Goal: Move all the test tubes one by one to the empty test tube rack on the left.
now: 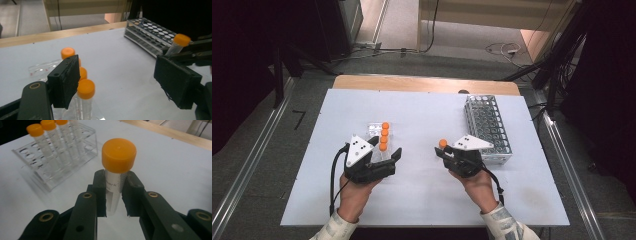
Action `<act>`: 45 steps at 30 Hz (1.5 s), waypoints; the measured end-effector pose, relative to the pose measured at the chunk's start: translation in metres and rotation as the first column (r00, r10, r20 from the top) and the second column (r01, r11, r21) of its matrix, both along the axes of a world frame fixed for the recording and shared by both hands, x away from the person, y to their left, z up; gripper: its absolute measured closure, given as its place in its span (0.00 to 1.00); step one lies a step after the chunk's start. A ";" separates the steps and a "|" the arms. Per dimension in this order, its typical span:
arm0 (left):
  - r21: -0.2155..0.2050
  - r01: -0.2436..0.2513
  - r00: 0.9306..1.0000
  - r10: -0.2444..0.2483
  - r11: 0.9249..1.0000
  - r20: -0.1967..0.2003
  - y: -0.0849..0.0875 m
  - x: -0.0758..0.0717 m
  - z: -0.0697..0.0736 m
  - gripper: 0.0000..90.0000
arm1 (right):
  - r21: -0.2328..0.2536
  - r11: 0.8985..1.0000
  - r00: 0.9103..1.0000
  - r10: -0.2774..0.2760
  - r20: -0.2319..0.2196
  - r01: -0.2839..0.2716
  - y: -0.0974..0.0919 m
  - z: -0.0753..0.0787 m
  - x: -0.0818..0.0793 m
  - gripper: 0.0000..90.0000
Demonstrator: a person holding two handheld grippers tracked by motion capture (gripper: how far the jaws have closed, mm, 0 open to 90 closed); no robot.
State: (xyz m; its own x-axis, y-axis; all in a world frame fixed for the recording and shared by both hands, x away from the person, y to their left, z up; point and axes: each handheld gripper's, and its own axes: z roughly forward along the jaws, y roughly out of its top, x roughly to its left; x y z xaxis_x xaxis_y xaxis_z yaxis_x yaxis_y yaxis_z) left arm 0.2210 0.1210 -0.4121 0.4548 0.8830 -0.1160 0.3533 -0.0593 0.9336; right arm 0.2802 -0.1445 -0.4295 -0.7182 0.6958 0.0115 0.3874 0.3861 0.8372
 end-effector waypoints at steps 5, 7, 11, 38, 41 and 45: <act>-0.003 0.085 0.996 -0.085 0.996 -0.008 -0.012 -0.004 -0.001 0.26 | -0.005 0.999 0.998 0.054 -0.018 -0.054 0.016 -0.008 -0.008 0.80; -0.001 0.124 0.992 -0.124 0.992 -0.010 -0.018 -0.006 -0.002 0.29 | -0.008 0.997 0.996 0.083 -0.019 -0.083 0.023 -0.011 -0.012 0.80; 0.006 0.189 0.982 -0.189 0.982 -0.025 -0.027 -0.007 -0.005 0.37 | -0.008 0.993 0.993 0.119 -0.026 -0.119 0.033 -0.012 -0.020 0.80; 0.042 0.236 0.971 -0.233 0.971 -0.054 -0.037 -0.007 -0.014 0.77 | -0.006 0.985 0.984 0.174 -0.044 -0.175 0.049 -0.015 -0.032 0.79; 0.039 0.234 0.971 -0.233 0.971 -0.048 -0.034 -0.008 -0.011 0.77 | 0.007 0.983 0.982 0.181 -0.052 -0.181 0.048 -0.014 -0.031 0.61; 0.018 0.220 0.975 -0.220 0.975 -0.028 -0.028 -0.010 -0.003 0.77 | 0.013 0.984 0.981 0.176 -0.079 -0.175 0.044 -0.014 -0.028 0.39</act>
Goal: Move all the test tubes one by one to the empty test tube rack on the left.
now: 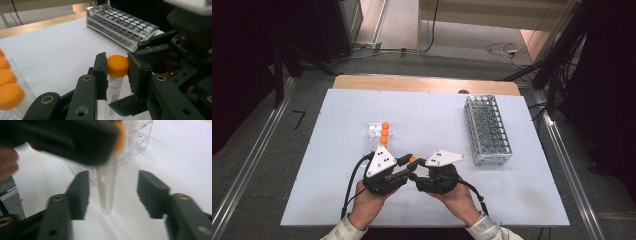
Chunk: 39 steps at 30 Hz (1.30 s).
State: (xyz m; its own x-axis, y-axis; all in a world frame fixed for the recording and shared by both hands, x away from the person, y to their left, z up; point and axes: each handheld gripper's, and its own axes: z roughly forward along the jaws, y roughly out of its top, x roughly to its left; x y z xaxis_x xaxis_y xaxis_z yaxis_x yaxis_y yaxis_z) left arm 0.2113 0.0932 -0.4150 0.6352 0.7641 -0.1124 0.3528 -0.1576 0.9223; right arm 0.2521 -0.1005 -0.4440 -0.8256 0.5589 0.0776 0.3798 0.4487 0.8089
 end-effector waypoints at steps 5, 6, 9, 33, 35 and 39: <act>-0.047 -0.034 0.999 0.035 0.998 0.017 0.014 -0.001 0.012 0.77 | -0.018 1.000 1.000 -0.007 -0.008 0.007 -0.008 -0.001 0.003 0.28; -0.057 -0.036 0.999 0.037 0.998 0.015 0.017 -0.001 0.013 0.77 | -0.012 1.000 1.000 -0.012 -0.013 0.012 -0.010 -0.001 0.004 0.27; -0.075 -0.048 0.999 0.049 0.996 0.017 0.023 -0.002 0.018 0.77 | -0.011 1.000 1.000 -0.020 -0.021 0.020 -0.015 -0.002 0.006 0.25; -0.043 -0.219 0.974 0.221 0.975 0.057 0.064 -0.001 0.023 0.77 | -0.011 0.998 0.998 -0.064 -0.015 0.064 -0.029 -0.002 0.012 0.25; -0.039 -0.227 0.972 0.229 0.973 0.054 0.064 0.000 0.018 0.77 | -0.011 0.998 0.998 -0.065 -0.015 0.065 -0.029 -0.002 0.012 0.25; -0.029 -0.236 0.970 0.237 0.971 0.048 0.063 0.002 0.011 0.77 | -0.009 0.998 0.998 -0.064 -0.014 0.064 -0.029 -0.002 0.011 0.25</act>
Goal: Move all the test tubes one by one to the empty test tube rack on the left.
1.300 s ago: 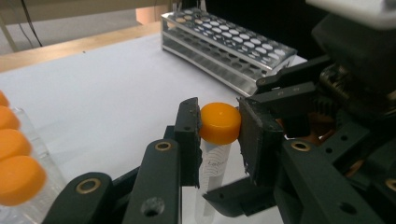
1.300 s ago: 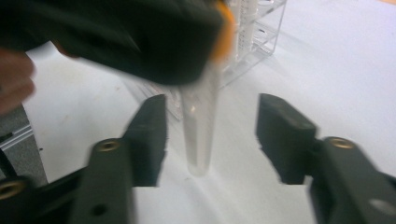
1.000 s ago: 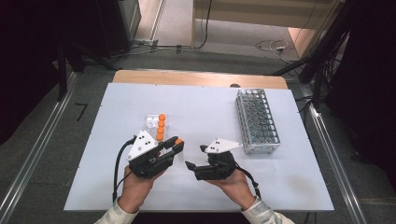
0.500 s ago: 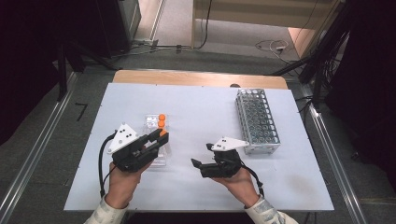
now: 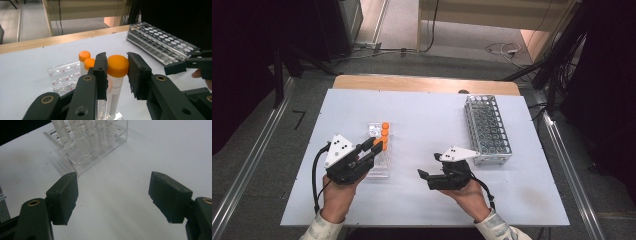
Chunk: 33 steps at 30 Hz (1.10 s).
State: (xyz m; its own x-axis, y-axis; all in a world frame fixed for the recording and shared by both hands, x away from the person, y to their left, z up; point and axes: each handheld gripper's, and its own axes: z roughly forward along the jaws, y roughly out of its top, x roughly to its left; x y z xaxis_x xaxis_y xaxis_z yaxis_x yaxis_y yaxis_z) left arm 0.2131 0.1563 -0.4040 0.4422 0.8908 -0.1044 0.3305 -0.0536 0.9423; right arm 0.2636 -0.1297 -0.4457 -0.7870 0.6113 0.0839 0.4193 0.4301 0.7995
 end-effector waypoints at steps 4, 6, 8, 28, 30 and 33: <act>0.036 -0.003 1.000 0.003 0.999 -0.002 -0.006 -0.001 -0.008 0.77 | -0.004 1.000 1.000 0.001 0.000 -0.001 0.000 0.000 0.000 0.25; 0.055 -0.009 1.000 0.009 0.998 -0.003 -0.010 -0.001 -0.012 0.77 | -0.003 1.000 1.000 0.001 0.000 -0.001 0.000 0.000 -0.001 0.25; 0.080 -0.026 1.000 0.025 0.996 0.003 -0.014 -0.002 -0.016 0.77 | -0.004 1.000 1.000 0.002 0.003 -0.002 0.001 0.000 -0.001 0.25; 0.062 -0.040 0.999 0.041 0.997 -0.015 -0.015 -0.009 -0.020 0.58 | 0.002 1.000 1.000 -0.016 0.015 0.016 -0.004 0.001 0.001 0.25; 0.056 -0.039 0.999 0.040 0.998 -0.011 -0.015 -0.010 -0.020 0.55 | 0.003 1.000 1.000 -0.019 0.015 0.019 -0.005 0.002 0.001 0.25; 0.052 -0.034 0.999 0.035 0.998 -0.012 -0.014 -0.011 -0.020 0.51 | 0.008 1.000 1.000 -0.021 0.018 0.021 -0.006 0.003 0.001 0.25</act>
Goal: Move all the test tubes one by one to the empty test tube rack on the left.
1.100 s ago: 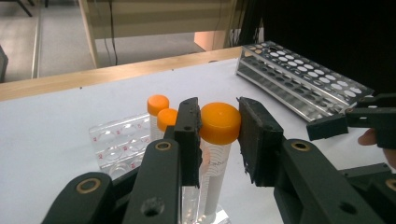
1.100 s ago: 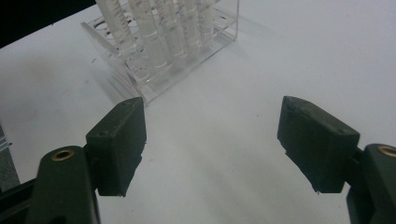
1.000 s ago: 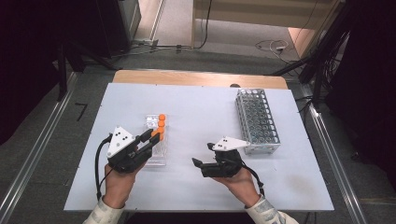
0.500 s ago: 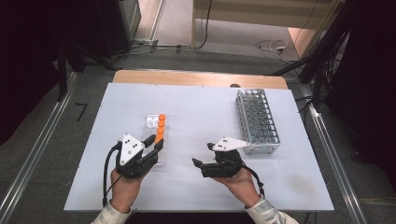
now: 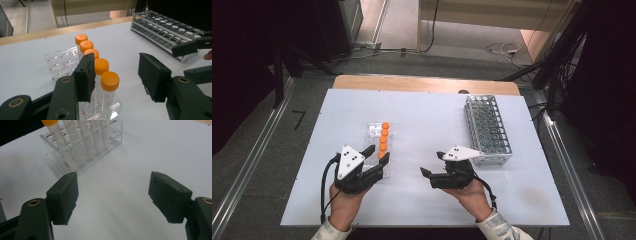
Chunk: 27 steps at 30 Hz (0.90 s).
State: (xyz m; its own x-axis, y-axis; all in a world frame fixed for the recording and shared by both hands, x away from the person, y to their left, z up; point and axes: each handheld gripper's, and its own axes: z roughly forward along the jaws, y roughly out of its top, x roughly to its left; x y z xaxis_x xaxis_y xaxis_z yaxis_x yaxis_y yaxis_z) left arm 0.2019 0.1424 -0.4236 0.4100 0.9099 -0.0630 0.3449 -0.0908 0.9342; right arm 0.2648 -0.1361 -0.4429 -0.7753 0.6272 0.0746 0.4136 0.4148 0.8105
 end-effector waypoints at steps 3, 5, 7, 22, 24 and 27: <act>-0.006 -0.006 1.000 0.006 1.000 -0.007 0.002 0.000 -0.002 0.47 | 0.000 1.000 1.000 -0.006 -0.001 0.006 -0.001 0.000 0.000 0.25; -0.013 -0.009 1.000 0.009 1.000 -0.006 0.004 -0.001 -0.002 0.44 | 0.002 1.000 1.000 -0.009 0.000 0.009 -0.002 0.001 0.001 0.25; -0.020 -0.016 1.000 0.016 1.000 -0.006 0.005 -0.001 -0.002 0.41 | 0.002 1.000 1.000 -0.013 0.003 0.013 -0.004 0.001 0.001 0.25; -0.045 -0.040 0.999 0.039 0.998 -0.018 0.016 -0.005 -0.007 0.30 | 0.014 0.999 0.999 -0.039 0.008 0.039 -0.015 0.004 0.003 0.25; -0.046 -0.045 0.999 0.044 0.998 -0.018 0.018 -0.006 -0.008 0.30 | 0.015 0.999 0.999 -0.043 0.009 0.043 -0.016 0.004 0.003 0.25; -0.047 -0.051 0.999 0.050 0.998 -0.020 0.020 -0.006 -0.008 0.28 | 0.021 0.998 0.999 -0.052 0.008 0.052 -0.019 0.004 0.003 0.25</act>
State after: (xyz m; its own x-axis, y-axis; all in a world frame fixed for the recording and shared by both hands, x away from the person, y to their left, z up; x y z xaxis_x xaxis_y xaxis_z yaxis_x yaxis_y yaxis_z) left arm 0.1955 0.1624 -0.4316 0.3620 0.9253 -0.1134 0.3655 -0.0289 0.9304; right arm 0.2683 -0.1551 -0.4388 -0.7424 0.6650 0.0815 0.4274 0.3763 0.8220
